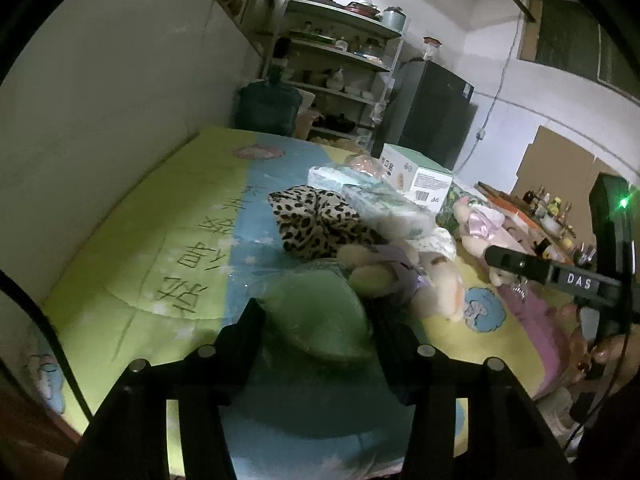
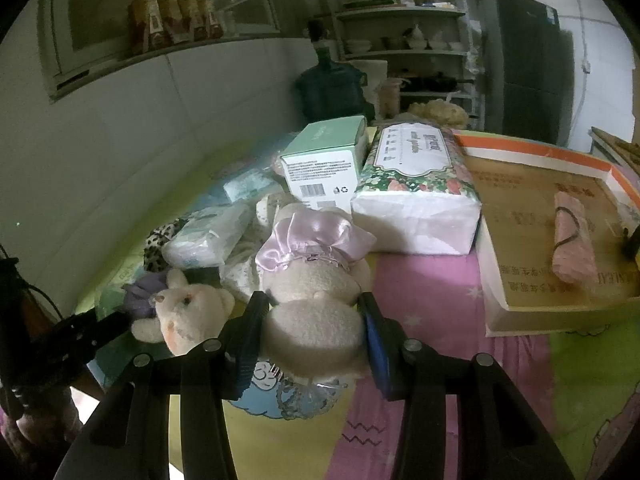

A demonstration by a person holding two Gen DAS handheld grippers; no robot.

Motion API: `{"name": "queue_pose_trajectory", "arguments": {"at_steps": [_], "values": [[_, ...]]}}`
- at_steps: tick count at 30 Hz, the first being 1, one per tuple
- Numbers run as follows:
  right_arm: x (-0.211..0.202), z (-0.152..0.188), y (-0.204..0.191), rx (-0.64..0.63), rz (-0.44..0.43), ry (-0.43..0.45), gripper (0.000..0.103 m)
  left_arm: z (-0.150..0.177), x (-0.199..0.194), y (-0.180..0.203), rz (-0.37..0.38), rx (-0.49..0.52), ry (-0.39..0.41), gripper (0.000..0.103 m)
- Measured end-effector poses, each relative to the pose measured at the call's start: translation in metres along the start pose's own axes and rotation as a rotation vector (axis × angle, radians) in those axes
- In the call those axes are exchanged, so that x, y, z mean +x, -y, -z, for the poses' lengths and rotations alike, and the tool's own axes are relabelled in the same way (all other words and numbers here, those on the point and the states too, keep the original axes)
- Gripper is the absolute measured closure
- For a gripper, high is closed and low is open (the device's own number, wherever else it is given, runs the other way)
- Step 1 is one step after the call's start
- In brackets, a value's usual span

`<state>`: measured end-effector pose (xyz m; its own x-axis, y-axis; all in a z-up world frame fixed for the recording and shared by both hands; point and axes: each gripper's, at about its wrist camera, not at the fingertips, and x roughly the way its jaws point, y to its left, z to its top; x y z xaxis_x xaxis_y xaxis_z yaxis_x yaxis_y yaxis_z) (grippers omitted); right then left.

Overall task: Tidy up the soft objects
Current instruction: 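Lift the green pouch and plush bear off the quilt with both grippers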

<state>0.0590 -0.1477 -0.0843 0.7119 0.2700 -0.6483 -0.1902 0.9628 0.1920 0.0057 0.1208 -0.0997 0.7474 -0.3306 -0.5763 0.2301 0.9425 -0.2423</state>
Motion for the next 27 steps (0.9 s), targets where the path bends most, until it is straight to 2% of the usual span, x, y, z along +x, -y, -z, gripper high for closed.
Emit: {"name": "queue_pose_trajectory", "arguments": {"at_steps": [6,10,20,27], "values": [[-0.002,0.0,0.001,-0.004,-0.005,0.002,0.056,0.0,-0.014,-0.007,-0.023,-0.004,0.03,0.05],[-0.007,-0.002,0.0,-0.006,-0.003,0.023,0.056,-0.007,-0.027,-0.008,-0.03,-0.014,0.079,0.051],[-0.024,-0.007,-0.001,-0.024,0.005,0.069,0.056,-0.026,-0.033,0.018,-0.051,0.036,0.129,0.052],[-0.041,-0.011,0.006,-0.026,0.012,0.113,0.056,-0.042,-0.031,0.039,-0.022,0.041,0.162,0.053]]}}
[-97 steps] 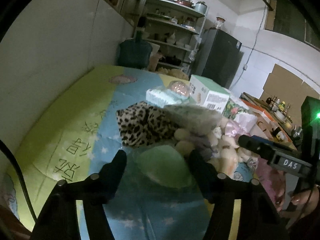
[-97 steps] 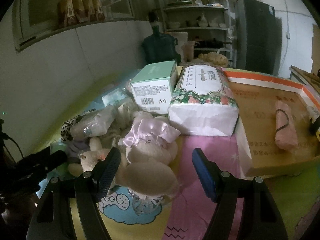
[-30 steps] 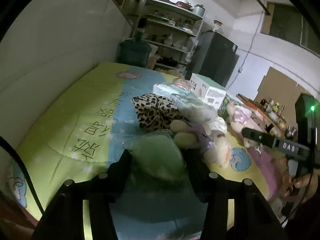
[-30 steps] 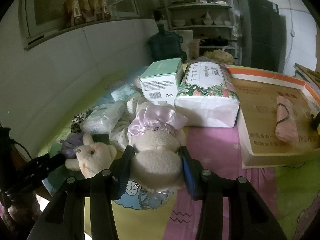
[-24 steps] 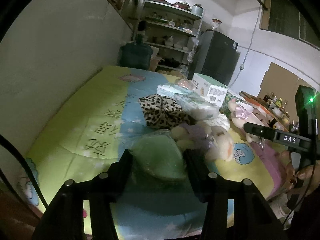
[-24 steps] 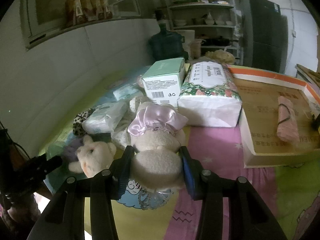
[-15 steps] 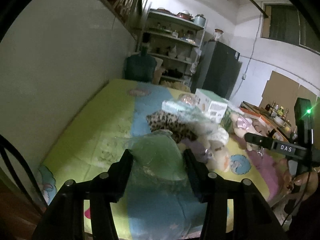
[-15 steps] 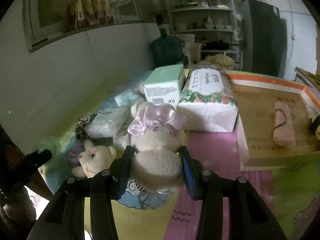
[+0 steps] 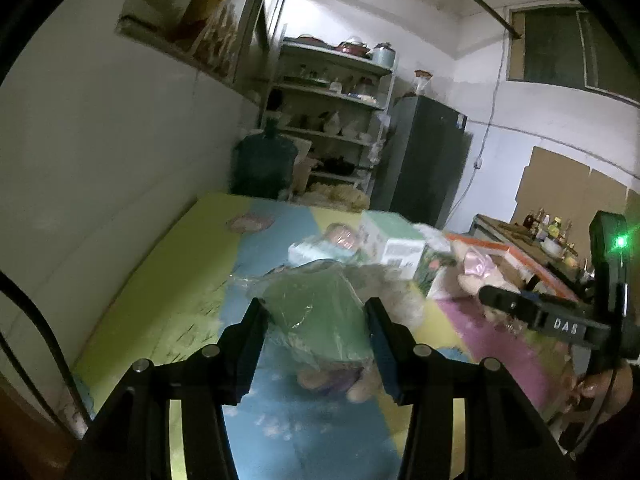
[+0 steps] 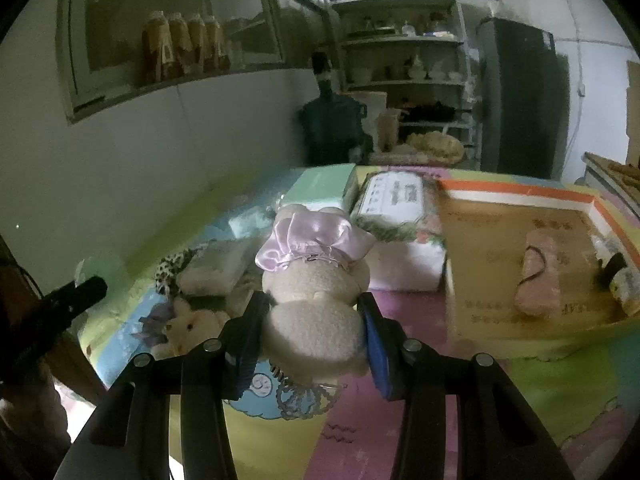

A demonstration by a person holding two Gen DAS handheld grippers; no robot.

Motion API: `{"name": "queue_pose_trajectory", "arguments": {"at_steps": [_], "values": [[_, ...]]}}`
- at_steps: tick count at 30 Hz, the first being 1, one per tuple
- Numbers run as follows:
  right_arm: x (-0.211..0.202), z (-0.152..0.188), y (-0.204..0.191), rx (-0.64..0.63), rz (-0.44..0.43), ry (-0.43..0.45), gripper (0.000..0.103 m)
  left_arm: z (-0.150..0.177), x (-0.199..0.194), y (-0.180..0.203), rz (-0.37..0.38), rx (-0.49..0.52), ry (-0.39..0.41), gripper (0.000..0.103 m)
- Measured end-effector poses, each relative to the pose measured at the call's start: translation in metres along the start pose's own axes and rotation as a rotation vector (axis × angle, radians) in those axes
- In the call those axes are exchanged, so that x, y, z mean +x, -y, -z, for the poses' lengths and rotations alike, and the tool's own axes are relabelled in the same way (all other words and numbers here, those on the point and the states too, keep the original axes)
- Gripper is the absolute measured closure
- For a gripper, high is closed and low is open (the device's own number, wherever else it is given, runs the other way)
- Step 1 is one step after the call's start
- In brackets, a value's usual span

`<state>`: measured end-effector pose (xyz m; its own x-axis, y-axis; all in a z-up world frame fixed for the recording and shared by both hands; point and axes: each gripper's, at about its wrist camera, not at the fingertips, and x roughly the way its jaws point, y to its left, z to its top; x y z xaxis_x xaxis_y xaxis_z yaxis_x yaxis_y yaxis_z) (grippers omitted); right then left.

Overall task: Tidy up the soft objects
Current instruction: 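Lift the green pouch and plush bear off the quilt with both grippers, then carry the green pouch and plush bear over the cardboard box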

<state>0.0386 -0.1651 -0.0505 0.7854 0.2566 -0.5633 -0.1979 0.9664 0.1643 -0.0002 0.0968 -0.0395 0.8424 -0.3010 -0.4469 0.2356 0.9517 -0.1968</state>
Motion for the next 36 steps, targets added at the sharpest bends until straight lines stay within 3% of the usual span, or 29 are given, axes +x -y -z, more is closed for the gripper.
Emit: {"name": "queue_pose_trajectory", "arguments": {"at_steps": [13,36], "values": [[-0.03,-0.002,0.036,0.041,0.042,0.065,0.056,-0.034,0.029,0.067,0.059,0.057,0.012,0.054],[-0.077,-0.001,0.119,0.149,0.171,0.154,0.056,-0.053,0.085,0.2,0.277,0.163,-0.03,0.055]]}}
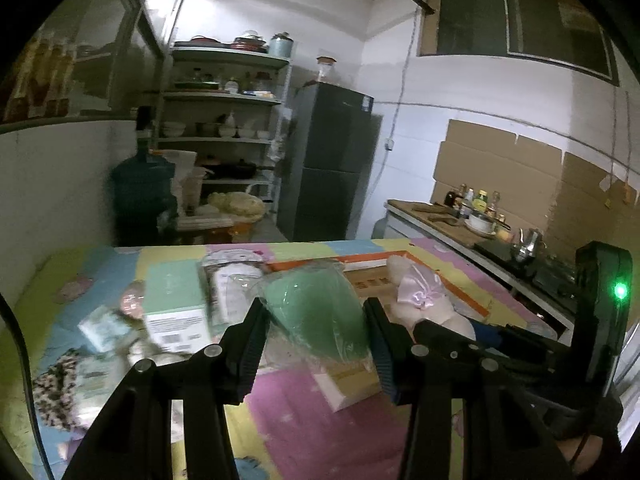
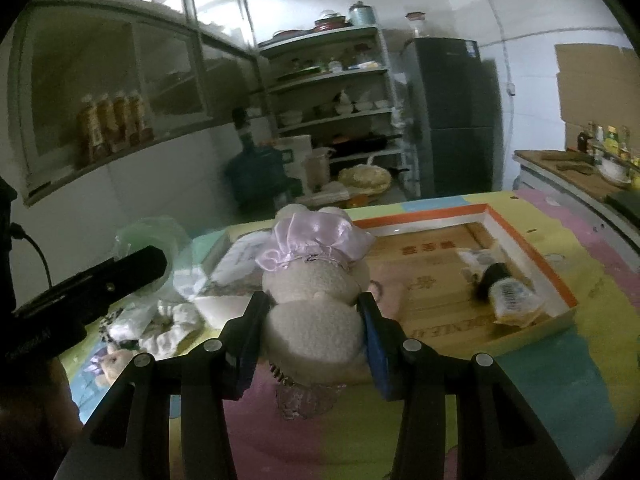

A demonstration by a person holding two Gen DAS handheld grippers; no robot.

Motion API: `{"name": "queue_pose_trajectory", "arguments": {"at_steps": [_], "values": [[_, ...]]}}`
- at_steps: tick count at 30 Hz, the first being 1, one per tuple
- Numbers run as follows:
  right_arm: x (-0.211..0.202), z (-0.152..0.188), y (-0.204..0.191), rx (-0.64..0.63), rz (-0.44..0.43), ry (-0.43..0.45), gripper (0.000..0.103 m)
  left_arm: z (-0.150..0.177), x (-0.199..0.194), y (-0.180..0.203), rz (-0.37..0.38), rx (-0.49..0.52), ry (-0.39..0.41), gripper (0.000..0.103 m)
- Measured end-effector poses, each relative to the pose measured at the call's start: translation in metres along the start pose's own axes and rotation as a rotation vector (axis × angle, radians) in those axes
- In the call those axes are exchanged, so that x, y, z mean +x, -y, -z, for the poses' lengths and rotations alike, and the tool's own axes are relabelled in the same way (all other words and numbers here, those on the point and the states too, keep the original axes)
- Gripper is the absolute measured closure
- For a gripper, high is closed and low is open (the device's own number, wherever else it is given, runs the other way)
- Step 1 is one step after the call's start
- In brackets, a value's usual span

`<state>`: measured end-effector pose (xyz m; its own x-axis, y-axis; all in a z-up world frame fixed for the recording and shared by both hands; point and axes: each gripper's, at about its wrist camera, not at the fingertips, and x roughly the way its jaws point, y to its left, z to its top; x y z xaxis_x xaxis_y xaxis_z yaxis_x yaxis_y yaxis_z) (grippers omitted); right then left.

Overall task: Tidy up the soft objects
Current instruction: 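Carry the green pouch and plush bear over the cardboard box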

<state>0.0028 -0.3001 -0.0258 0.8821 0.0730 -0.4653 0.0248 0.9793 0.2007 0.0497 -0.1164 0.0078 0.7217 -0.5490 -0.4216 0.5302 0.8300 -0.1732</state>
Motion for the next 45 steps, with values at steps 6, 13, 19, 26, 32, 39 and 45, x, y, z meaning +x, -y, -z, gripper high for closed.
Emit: {"name": "queue_pose_trajectory", "arguments": {"at_steps": [6,13,19,26,32,39,45], "values": [[-0.004,-0.003,0.023,0.025,0.038,0.013,0.056,-0.006,0.024,0.018,0.022,0.014,-0.02,0.055],[-0.004,-0.009,0.047,0.042,0.076,0.027,0.056,-0.011,0.05,0.033,0.018,0.017,-0.043,0.055],[0.0,-0.014,0.063,0.052,0.09,0.031,0.056,-0.014,0.075,0.045,0.005,0.025,-0.069,0.055],[0.014,-0.018,0.076,0.057,0.097,0.017,0.056,-0.015,0.102,0.05,-0.009,0.022,-0.109,0.055],[0.027,-0.021,0.085,0.059,0.098,0.002,0.056,-0.017,0.123,0.051,-0.021,0.018,-0.135,0.055],[0.045,-0.024,0.095,0.052,0.109,-0.035,0.056,-0.014,0.147,0.048,-0.028,0.001,-0.184,0.055],[0.061,-0.024,0.097,0.027,0.113,-0.082,0.056,-0.011,0.158,0.046,-0.036,-0.009,-0.216,0.055]]}}
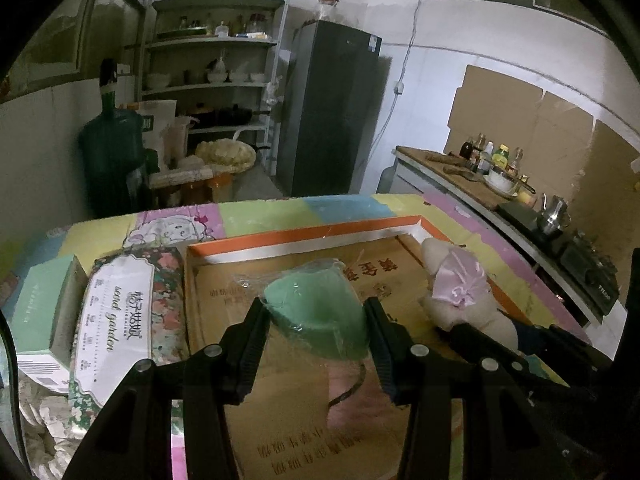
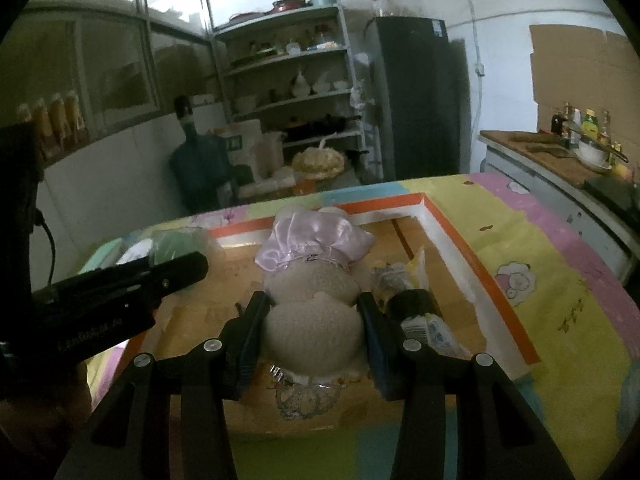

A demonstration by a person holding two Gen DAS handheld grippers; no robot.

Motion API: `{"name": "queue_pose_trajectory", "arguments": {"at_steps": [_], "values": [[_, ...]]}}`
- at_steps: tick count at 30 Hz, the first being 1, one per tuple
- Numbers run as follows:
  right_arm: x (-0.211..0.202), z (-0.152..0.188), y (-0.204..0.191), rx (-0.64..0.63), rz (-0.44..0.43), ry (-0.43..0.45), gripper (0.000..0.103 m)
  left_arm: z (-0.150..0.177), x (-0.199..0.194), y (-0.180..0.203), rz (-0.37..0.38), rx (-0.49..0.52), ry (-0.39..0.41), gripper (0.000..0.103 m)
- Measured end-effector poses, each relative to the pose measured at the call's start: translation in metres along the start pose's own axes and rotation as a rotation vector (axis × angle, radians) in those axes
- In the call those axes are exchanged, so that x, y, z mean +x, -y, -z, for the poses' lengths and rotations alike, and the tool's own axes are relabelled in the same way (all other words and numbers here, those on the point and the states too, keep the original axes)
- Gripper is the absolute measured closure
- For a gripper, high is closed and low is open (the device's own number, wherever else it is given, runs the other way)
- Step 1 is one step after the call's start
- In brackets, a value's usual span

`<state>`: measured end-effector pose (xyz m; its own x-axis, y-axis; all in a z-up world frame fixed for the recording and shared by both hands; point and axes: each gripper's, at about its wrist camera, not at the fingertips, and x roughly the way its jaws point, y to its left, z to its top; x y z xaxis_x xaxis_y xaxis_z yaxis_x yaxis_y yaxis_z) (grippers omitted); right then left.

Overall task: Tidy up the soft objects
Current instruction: 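Carry the green pouch and plush bear over the cardboard box, then open the left gripper to drop the green pouch while the right lowers and releases the plush bear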

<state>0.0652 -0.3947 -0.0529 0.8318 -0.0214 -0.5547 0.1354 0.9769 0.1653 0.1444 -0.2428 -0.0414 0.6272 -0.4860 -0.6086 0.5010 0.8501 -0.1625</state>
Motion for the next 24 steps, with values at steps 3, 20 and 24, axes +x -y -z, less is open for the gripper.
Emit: {"name": "queue_pose_trajectory", "arguments": {"at_steps": [3,20,24], "values": [[0.008,0.0,-0.003,-0.016,-0.002,-0.023,0.056,0.001,0.007,0.0,-0.004,-0.002,-0.026,0.055],[0.035,0.002,0.001,0.003,-0.004,-0.129,0.051,0.005,0.029,-0.001,0.004,-0.02,-0.098,0.052],[0.035,0.002,0.006,0.033,-0.014,-0.129,0.05,0.005,0.028,-0.001,-0.004,-0.018,-0.091,0.051]]}}
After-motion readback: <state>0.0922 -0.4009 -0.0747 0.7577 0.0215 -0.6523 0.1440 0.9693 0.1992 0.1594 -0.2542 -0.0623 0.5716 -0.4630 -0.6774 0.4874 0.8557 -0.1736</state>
